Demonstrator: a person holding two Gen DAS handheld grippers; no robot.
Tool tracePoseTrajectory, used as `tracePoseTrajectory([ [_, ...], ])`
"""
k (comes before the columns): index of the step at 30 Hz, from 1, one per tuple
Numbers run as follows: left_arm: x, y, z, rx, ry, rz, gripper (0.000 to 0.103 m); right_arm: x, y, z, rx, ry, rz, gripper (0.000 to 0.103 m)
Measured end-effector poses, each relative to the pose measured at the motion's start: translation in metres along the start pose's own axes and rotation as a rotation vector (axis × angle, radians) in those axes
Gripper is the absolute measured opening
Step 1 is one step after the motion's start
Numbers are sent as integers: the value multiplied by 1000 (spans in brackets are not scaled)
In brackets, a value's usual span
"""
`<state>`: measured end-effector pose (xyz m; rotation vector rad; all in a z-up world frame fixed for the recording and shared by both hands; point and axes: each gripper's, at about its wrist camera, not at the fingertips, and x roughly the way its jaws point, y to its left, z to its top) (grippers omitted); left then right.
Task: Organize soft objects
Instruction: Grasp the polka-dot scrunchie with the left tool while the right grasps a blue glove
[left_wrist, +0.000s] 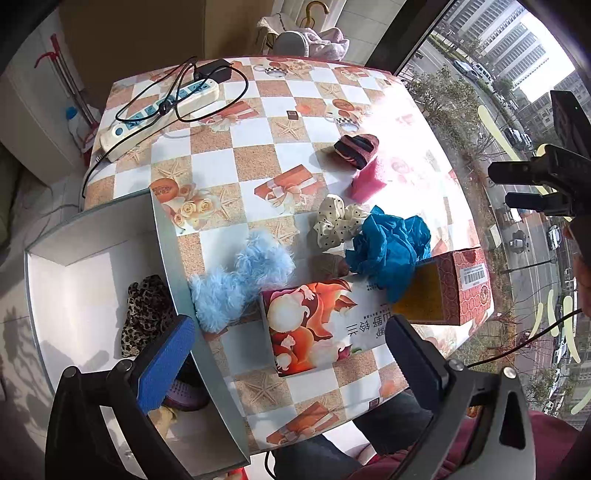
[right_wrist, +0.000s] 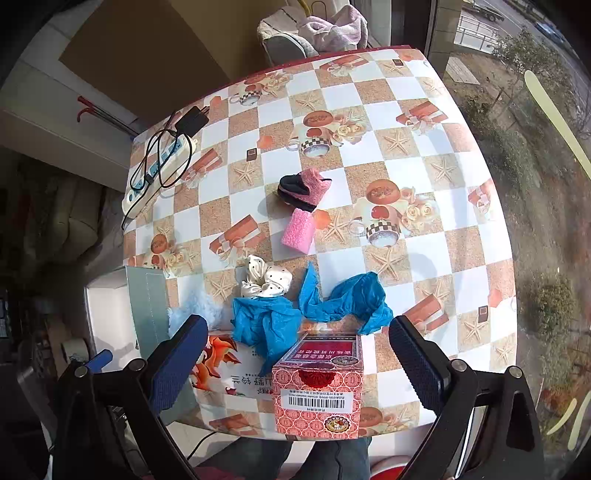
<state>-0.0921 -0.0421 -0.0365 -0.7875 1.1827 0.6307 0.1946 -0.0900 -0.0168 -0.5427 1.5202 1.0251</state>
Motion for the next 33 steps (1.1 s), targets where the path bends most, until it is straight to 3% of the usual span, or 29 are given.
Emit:
tracePoseTrajectory([
  [3, 16, -14, 7, 6, 57, 26, 103, 19, -13, 2, 16, 70, 27, 99],
  [8, 25, -17, 2, -2, 109, 72, 103, 65, 19, 17, -98, 205, 65, 99],
  [12, 21, -7, -2, -70, 116, 100, 103, 125, 52, 27, -198, 396, 28, 99],
  [16, 22, 3, 2, -131, 123, 111, 103, 178, 63, 23, -211, 580, 21, 98],
  [18, 25, 4, 9, -141, 131, 108, 103, 187, 59, 21, -198, 617, 37, 65],
  [19, 29, 4, 15, -139, 135, 103, 103, 188, 54, 21, -178, 627, 66, 29],
  [21, 39, 0, 29, -122, 146, 93, 103, 176, 39, 22, -136, 592, 131, 28],
  [26, 91, -23, 73, -58, 223, 51, 103, 117, -16, 30, -10, 387, 236, 28],
  [33, 178, -72, 110, 46, 372, 24, 103, 37, -93, 17, 188, 108, 279, 28],
])
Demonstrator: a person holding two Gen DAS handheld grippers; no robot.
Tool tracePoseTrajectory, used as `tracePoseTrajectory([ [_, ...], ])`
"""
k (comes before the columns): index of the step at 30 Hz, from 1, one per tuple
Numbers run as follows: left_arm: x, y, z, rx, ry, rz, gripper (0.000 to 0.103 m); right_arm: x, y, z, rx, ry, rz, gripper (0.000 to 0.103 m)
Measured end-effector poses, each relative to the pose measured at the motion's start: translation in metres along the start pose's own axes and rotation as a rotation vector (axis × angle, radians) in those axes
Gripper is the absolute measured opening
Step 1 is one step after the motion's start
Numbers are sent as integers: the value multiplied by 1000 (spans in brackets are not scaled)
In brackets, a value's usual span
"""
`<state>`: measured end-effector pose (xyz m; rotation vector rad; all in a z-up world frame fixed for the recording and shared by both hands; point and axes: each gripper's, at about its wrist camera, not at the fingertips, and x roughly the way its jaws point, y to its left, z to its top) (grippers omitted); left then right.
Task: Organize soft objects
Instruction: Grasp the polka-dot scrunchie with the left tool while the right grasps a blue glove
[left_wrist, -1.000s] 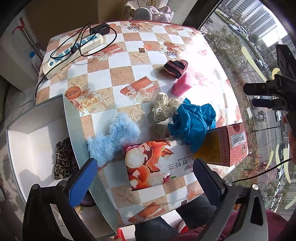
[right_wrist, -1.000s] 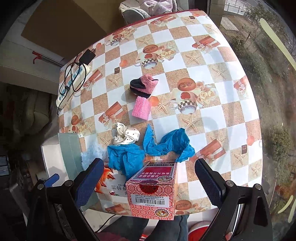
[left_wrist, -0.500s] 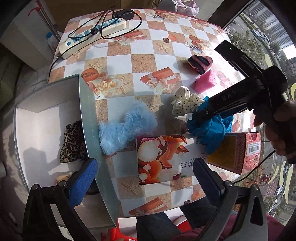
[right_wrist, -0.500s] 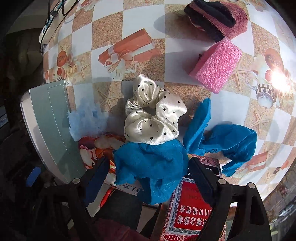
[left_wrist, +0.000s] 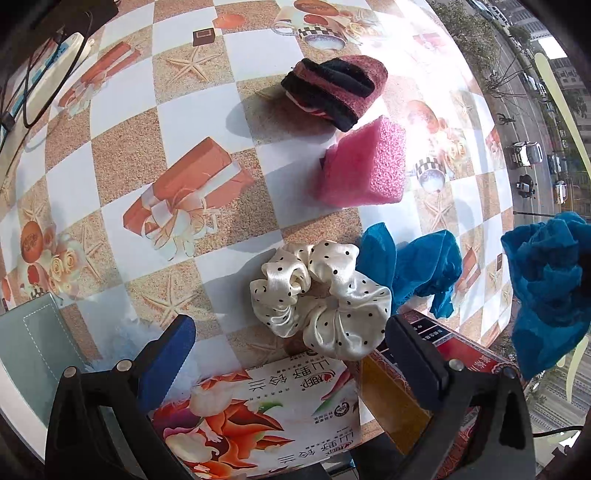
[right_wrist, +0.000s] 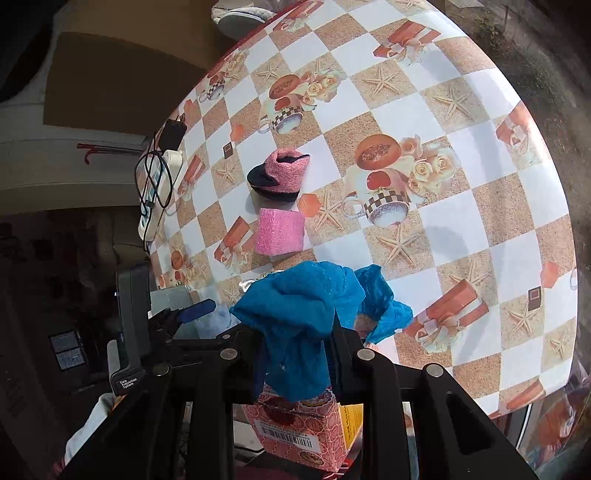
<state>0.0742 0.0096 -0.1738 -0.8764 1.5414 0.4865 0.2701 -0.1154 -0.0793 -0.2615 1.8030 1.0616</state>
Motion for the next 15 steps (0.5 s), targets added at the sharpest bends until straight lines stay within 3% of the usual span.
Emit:
tracePoseTrajectory([
  [4, 35, -9, 15, 24, 91, 54, 103, -25, -20, -18, 31, -61, 14, 28],
  [5, 41, -8, 16, 19, 113, 65, 96, -27, -23, -23, 32, -67, 6, 28],
  [6, 47, -7, 17, 14, 135, 73, 78, -28, -26, -26, 33, -74, -4, 28],
  [8, 44, -8, 16, 37, 118, 138, 63, -30, -31, -35, 33, -88, -23, 28],
  [9, 40, -10, 15, 63, 108, 138, 39, -29, -32, -39, 34, -95, -28, 28],
  [10, 37, -10, 13, 71, 101, 121, 25, -31, -34, -44, 34, -104, -32, 28],
  [15, -14, -2, -15, 51, -81, 96, 21, -36, -23, -62, -15, -148, -86, 28],
])
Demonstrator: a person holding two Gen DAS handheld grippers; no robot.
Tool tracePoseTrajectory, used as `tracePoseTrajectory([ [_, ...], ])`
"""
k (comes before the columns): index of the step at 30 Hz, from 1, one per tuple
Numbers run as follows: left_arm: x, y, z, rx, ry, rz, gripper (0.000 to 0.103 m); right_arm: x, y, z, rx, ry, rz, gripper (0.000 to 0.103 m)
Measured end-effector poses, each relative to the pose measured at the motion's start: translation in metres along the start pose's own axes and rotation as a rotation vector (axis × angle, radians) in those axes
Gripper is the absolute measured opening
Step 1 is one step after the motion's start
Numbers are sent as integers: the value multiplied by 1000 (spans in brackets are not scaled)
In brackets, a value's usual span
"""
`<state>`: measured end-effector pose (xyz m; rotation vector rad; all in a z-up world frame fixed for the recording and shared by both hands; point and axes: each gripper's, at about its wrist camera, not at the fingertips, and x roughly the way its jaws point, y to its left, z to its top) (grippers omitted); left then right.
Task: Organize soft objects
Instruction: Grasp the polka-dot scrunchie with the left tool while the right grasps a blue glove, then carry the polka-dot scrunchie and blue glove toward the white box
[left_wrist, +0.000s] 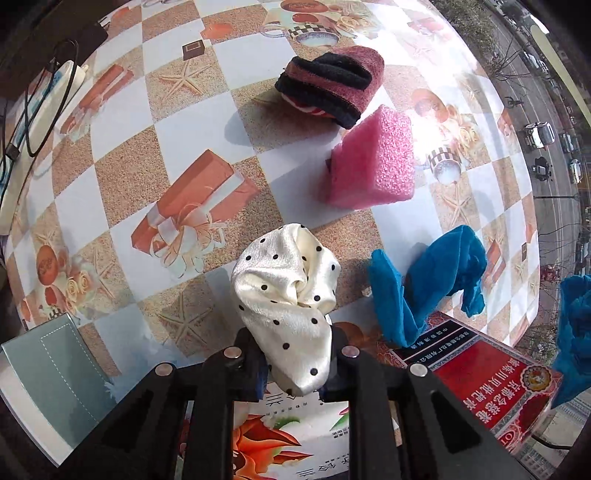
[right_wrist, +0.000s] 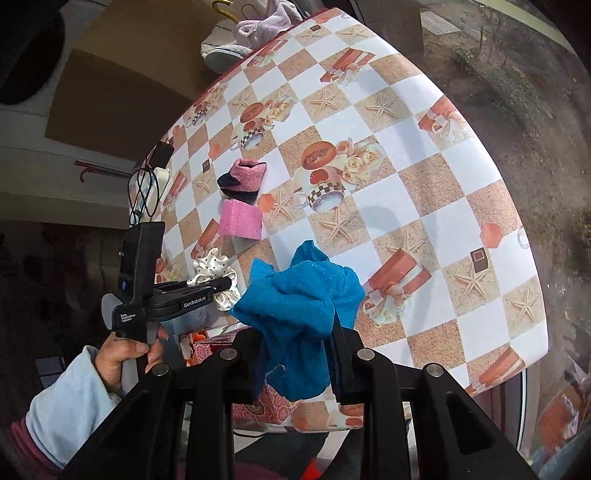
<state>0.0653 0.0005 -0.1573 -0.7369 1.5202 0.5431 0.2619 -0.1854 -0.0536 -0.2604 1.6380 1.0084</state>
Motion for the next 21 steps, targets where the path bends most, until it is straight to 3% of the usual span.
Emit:
tracePoseTrajectory([
  [7, -74, 7, -60, 28, -182, 24, 21, -16, 46, -13, -117, -68, 4, 28],
  [13, -97, 5, -105, 70, -192, 17, 21, -14, 96, -32, -243, -65, 23, 28],
  [21, -115, 8, -149, 94, -242, 57, 21, 19, 144, -70, -363, 32, 46, 28],
])
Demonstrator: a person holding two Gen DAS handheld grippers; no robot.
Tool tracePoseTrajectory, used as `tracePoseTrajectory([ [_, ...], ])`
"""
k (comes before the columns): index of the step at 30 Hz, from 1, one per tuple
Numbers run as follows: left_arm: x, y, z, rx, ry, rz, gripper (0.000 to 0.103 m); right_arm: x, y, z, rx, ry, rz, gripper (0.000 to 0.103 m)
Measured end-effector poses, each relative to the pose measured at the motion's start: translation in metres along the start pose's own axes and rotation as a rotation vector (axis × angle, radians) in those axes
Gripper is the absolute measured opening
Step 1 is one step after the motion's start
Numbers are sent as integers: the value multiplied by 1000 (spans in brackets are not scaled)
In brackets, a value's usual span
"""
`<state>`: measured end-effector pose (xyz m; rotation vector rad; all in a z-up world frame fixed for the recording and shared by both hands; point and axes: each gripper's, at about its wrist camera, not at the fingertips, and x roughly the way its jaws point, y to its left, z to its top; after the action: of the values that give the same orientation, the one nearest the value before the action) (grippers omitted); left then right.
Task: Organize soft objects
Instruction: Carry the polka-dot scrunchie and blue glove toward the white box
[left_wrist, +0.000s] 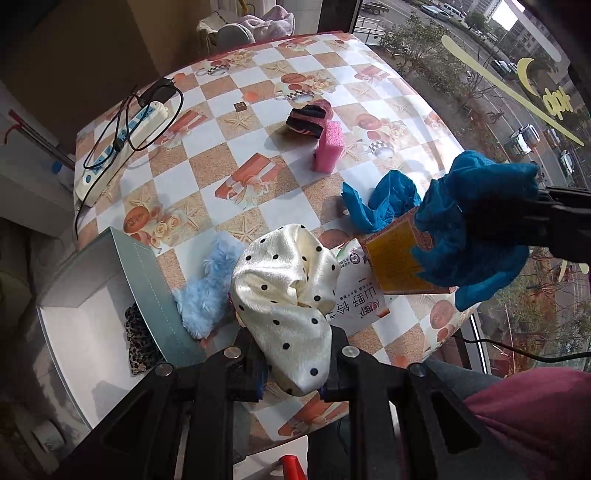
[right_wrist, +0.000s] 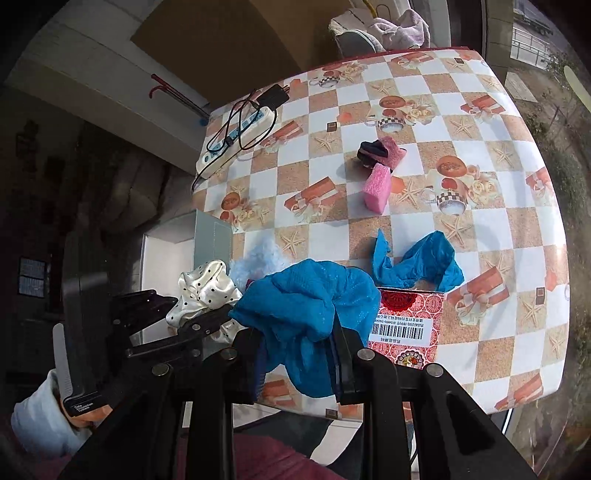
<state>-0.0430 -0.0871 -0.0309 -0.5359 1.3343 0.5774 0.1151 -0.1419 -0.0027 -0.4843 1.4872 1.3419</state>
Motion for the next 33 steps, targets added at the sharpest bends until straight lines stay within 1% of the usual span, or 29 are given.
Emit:
tracePoseTrajectory([
  [4, -11, 6, -8, -14, -40, 30, 21, 8, 17, -1, -47, 26, 3, 28],
  [12, -23, 34, -21, -127, -81, 39, 21, 15, 40, 2, -96, 52, 9, 28],
  [27, -32, 71, -56, -274, -108, 43, 22, 39, 82, -2, -209, 130, 10, 28],
  [33, -37, 85, -70, -324, -123, 48, 22, 47, 100, -4, -259, 147, 7, 28],
])
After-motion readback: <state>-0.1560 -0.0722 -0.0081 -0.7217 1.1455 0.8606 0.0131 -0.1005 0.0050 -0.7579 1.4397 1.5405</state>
